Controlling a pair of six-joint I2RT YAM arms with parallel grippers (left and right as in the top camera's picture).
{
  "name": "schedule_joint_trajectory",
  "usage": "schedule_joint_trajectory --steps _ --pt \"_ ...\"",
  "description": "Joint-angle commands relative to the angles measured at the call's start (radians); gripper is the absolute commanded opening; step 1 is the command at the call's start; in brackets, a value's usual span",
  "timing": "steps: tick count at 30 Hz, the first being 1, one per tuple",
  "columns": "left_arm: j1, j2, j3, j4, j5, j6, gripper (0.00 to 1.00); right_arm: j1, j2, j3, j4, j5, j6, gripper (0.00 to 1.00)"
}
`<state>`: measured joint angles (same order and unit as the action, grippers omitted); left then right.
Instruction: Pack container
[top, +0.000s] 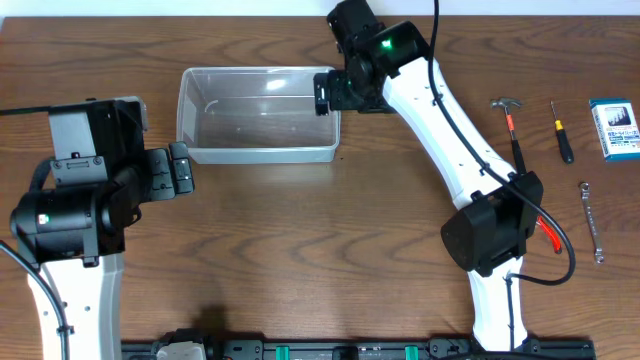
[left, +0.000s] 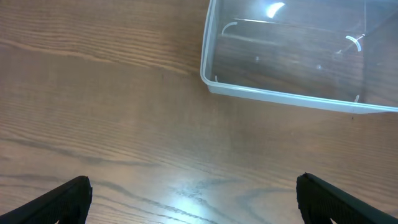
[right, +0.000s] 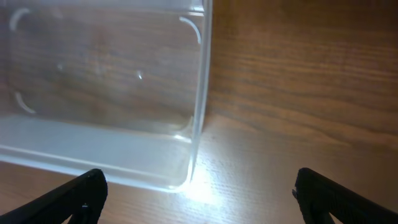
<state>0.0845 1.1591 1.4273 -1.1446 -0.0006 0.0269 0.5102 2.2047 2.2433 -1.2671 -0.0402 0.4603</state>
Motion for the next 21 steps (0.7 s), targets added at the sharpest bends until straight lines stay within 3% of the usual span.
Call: schedule_joint_trajectory --steps 1,21 --pt "0.005 0.008 0.003 -0.003 -0.007 -0.006 0.98 0.014 0.024 0.023 0.016 0.011 0.033 0.99" --pt "0.005 0.025 0.003 -0.068 -0.008 -0.04 0.98 0.015 0.121 0.023 -0.007 0.097 -0.007 0.99"
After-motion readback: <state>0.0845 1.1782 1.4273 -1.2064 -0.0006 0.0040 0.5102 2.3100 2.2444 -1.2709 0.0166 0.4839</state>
